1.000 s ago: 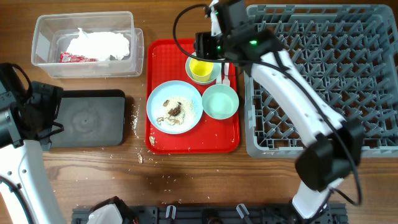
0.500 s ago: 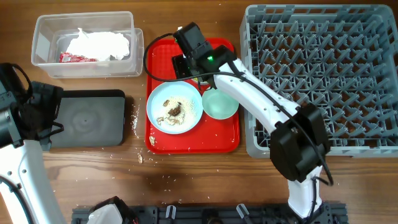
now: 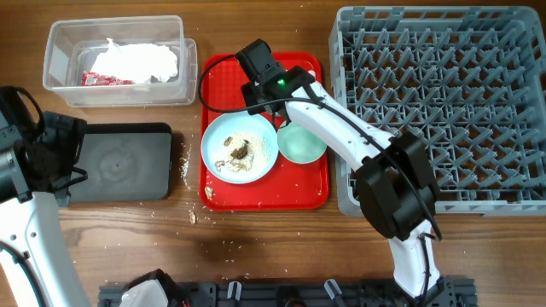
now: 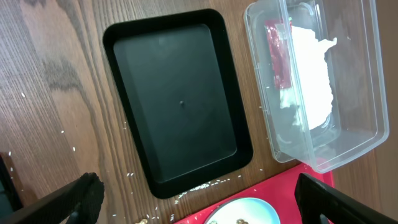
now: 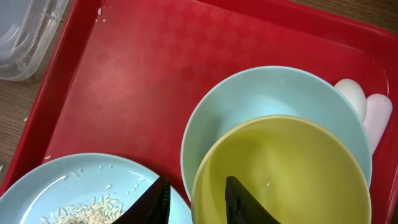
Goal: Sort waste into correct bins and load items into the dishwasher rack
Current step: 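Lift the yellow cup and move it over the grey dish rack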
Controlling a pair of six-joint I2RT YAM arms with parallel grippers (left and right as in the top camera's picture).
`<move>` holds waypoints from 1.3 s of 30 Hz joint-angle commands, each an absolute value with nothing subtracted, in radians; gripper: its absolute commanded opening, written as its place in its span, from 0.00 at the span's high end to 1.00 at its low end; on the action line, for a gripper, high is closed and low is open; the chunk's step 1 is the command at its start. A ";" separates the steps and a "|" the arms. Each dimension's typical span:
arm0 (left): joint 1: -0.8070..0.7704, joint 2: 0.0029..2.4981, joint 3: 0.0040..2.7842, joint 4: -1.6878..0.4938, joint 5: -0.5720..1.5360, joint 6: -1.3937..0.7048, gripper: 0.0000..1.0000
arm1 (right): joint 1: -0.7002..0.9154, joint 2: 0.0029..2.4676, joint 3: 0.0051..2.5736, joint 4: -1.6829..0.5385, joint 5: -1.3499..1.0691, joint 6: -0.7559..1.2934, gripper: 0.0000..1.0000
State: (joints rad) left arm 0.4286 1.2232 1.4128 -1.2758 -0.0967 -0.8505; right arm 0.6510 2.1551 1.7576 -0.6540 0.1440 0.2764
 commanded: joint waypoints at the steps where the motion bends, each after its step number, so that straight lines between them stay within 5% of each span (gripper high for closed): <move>1: 0.435 1.224 1.412 -1.273 -0.107 -0.845 0.00 | 0.651 2.172 1.771 -0.656 0.164 0.291 0.69; 8: 0.435 1.224 1.412 -1.273 -0.107 -0.845 0.00 | 0.651 2.188 1.772 -0.655 0.160 0.291 0.70; 13: 0.435 1.224 1.412 -1.273 -0.106 -0.845 0.00 | 0.651 2.175 1.773 -0.652 0.157 0.292 0.95; 25: 0.435 1.224 1.412 -1.273 -0.106 -0.845 0.00 | 0.595 1.815 1.776 -0.710 0.157 0.291 0.96; 29: 0.435 1.224 1.412 -1.273 -0.106 -0.845 0.00 | 0.415 1.604 1.776 -0.832 0.098 0.288 0.96; 34: 0.435 1.224 1.412 -1.273 -0.107 -0.845 0.00 | -0.109 1.587 1.772 -1.132 -0.506 0.152 0.96; 39: 0.435 1.224 1.412 -1.273 -0.106 -0.845 0.00 | -0.395 1.682 1.771 -1.248 -0.900 -0.118 0.96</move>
State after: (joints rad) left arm 0.4286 1.2232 1.4128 -1.2758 -0.0967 -0.8505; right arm -0.3248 1.6321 1.7733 -1.2148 -0.6083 0.0616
